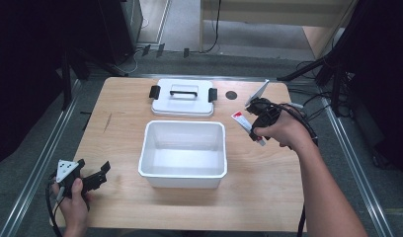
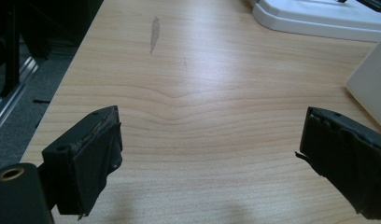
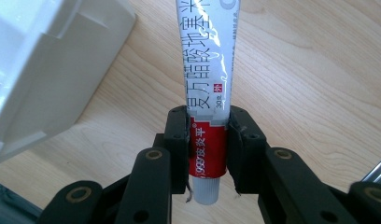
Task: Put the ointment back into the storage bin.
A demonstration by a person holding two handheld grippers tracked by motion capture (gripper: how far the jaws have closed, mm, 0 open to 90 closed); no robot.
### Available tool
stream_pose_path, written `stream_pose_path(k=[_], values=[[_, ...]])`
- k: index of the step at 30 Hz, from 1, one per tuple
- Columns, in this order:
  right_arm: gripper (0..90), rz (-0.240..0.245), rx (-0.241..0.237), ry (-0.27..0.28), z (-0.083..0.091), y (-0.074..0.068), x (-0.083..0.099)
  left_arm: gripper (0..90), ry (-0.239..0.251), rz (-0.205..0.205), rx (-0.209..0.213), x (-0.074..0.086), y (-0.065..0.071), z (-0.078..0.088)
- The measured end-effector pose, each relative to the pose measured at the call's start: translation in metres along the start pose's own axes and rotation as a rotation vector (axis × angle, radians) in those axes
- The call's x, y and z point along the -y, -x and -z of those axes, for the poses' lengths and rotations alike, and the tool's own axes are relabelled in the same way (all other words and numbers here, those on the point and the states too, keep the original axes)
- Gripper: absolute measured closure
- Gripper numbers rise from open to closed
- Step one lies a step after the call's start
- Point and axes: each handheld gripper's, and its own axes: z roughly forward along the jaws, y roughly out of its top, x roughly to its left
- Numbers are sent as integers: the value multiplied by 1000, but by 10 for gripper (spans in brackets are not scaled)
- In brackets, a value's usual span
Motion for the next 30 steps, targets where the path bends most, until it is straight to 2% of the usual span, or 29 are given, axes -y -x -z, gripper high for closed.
stream_pose_path(k=[11,18,19,30], values=[[728,48,-4,4,11,-17,-11,62,2,3,1,0,0,0],[728,95,-14,13,21,-34,-20,62,-1,0,1,0,0,0],[728,104,-17,11,23,-40,-23,62,-2,0,2,0,0,0],[727,151,-36,10,25,-61,-31,62,-3,0,5,0,0,0]])
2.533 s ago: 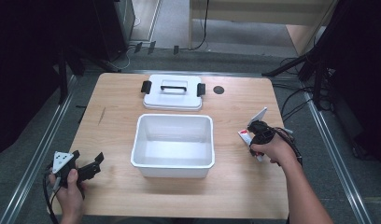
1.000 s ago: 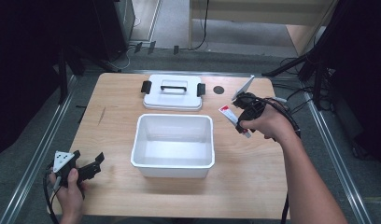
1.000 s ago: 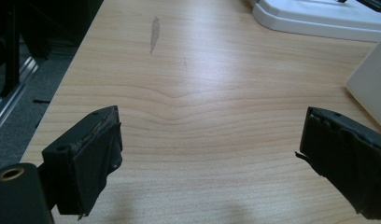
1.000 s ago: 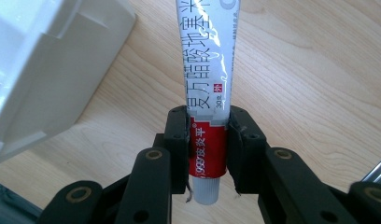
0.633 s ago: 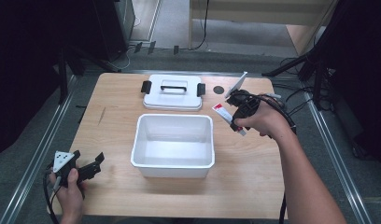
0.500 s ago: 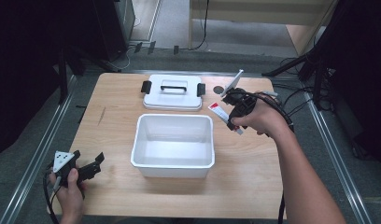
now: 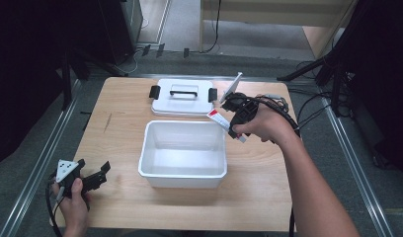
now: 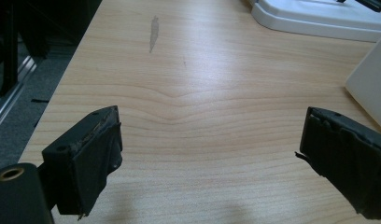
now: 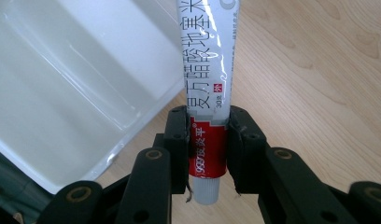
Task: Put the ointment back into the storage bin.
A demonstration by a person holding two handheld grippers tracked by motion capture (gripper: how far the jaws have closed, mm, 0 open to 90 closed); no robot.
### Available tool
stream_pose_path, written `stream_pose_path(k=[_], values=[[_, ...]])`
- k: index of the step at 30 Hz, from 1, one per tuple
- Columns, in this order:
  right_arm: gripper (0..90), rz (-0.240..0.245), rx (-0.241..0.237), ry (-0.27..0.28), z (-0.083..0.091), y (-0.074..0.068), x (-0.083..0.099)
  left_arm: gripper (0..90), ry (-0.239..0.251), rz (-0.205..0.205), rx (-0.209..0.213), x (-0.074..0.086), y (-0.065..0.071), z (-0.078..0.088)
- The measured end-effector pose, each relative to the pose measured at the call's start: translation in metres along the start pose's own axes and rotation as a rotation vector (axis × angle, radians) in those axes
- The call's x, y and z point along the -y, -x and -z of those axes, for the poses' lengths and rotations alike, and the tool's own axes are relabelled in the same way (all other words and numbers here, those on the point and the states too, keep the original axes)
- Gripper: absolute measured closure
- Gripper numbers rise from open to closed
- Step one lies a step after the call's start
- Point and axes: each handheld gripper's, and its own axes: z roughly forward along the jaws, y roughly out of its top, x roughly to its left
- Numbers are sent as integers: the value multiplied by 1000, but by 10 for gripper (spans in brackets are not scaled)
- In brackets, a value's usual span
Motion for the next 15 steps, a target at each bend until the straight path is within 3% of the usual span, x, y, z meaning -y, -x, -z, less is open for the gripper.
stream_pose_path(k=[6,15], values=[[727,30,-14,4,-1,-9,-5,62,-1,-1,0,0,0,0],[727,122,-45,2,-4,-28,-13,62,-5,-1,1,0,0,0]])
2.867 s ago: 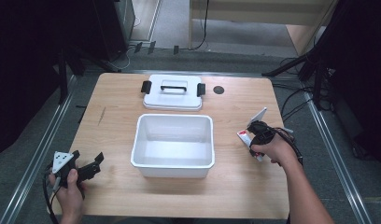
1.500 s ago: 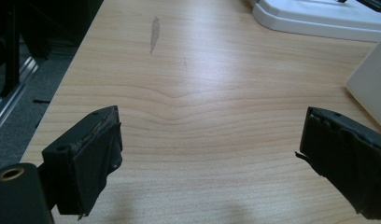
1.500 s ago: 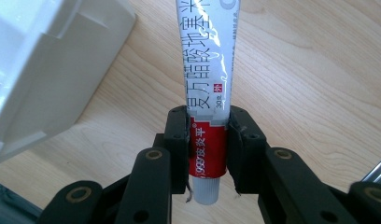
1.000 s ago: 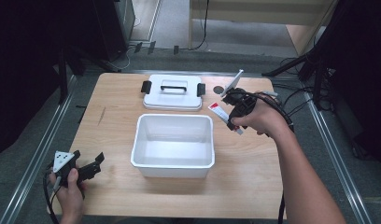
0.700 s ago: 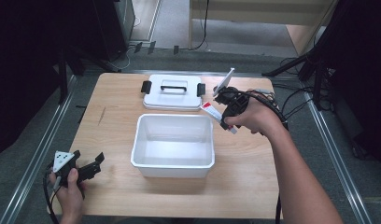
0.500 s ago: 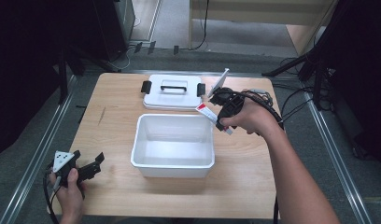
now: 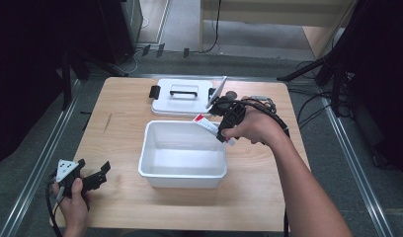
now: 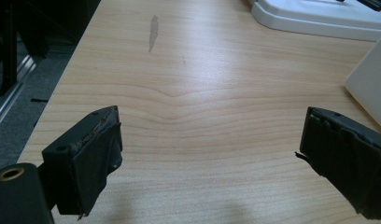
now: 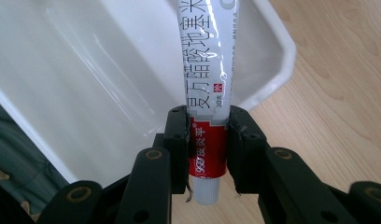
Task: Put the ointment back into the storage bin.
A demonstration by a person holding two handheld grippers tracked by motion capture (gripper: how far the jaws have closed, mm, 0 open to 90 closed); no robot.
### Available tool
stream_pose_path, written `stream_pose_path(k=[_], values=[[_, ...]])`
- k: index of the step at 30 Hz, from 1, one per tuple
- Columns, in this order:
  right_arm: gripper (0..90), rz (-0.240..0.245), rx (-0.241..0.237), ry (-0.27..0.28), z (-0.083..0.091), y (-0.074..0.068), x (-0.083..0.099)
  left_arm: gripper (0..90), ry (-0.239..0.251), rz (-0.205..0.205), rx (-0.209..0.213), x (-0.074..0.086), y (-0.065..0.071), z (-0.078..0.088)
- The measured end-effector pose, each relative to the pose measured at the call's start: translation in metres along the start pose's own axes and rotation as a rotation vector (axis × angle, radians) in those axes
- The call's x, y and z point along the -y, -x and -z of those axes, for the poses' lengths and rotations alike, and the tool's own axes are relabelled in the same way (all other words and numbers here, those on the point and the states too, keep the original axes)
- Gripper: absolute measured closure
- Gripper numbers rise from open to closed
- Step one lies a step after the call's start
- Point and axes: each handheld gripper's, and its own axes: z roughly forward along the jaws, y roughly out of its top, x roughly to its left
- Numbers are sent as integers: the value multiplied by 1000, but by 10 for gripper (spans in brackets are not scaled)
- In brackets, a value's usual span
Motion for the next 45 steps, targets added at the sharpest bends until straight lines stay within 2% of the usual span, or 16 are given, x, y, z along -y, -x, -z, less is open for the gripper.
stream_pose_path(k=[5,7,9,11,12,13,14,16,20,23,25,26,28,36,37,45], values=[[727,56,-20,7,-3,-8,-4,62,-1,1,1,0,0,0],[726,108,-33,19,-4,-14,-7,62,-1,1,-1,0,0,0],[726,121,-37,21,-4,-15,-7,62,1,3,-1,0,0,0],[726,170,-45,28,-5,-19,-9,62,2,5,-1,0,0,0],[726,233,-46,34,-7,-23,-9,62,0,4,0,0,0,0],[726,233,-46,34,-7,-23,-9,62,0,4,0,0,0,0],[726,292,-42,33,-10,-27,-9,62,-1,3,0,0,0,0],[726,305,-42,32,-11,-27,-9,62,-1,4,0,0,0,0],[725,460,-51,41,-17,-33,-7,62,-3,6,4,0,-1,0],[724,487,-59,46,-21,-34,-7,62,-5,5,2,0,-1,0],[725,485,-59,35,-22,-34,-7,62,-5,4,2,0,-1,0],[725,509,-58,31,-26,-34,-6,62,-4,6,4,0,-1,0],[724,507,-56,14,-29,-35,-4,62,-4,6,5,0,-1,0],[724,521,-69,10,-34,-33,1,62,-5,3,2,0,0,0],[724,541,-77,19,-37,-33,1,62,-5,1,2,0,0,-1],[724,552,-79,-10,-47,-36,2,62,-4,2,4,0,0,0]])
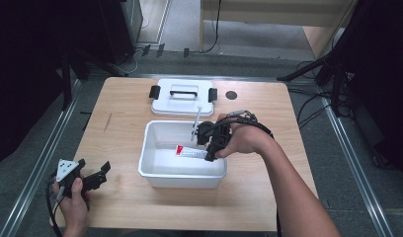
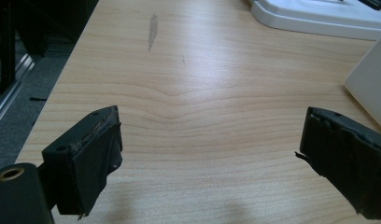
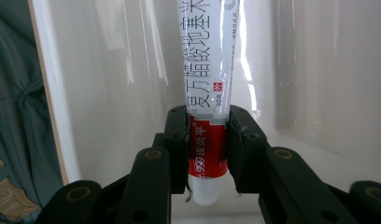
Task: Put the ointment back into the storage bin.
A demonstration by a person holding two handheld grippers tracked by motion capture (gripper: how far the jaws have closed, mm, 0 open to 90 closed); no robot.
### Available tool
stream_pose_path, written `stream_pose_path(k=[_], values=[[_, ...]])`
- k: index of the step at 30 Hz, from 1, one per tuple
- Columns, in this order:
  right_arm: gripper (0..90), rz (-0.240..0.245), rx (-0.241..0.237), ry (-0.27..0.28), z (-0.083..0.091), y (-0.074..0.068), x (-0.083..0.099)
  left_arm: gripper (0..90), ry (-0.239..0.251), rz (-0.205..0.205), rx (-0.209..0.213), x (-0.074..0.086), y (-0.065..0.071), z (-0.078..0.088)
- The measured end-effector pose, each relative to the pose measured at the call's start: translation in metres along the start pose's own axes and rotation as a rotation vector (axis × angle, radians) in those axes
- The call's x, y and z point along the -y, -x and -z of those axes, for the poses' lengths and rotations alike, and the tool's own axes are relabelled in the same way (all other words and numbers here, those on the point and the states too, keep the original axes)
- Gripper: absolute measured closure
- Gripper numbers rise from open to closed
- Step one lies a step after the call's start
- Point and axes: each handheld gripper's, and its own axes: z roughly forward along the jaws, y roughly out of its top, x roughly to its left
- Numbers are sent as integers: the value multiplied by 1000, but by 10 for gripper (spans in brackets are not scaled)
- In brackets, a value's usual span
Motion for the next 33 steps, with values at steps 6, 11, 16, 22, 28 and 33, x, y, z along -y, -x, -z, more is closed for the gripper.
stream_pose_path(k=[6,11,16,22,28,33], values=[[724,7,-16,-32,-13,-1,-1,62,-1,0,3,0,0,0],[723,17,-14,-57,-20,-3,-3,62,-2,-1,3,0,0,0],[723,35,16,-106,-29,-7,-8,62,-1,1,4,0,0,0],[722,58,29,-162,-38,-12,-14,62,-1,2,6,0,0,0],[722,51,26,-188,-45,-12,-15,62,-1,3,7,0,0,0],[720,46,22,-195,-46,-11,-16,62,1,3,8,0,0,0]])
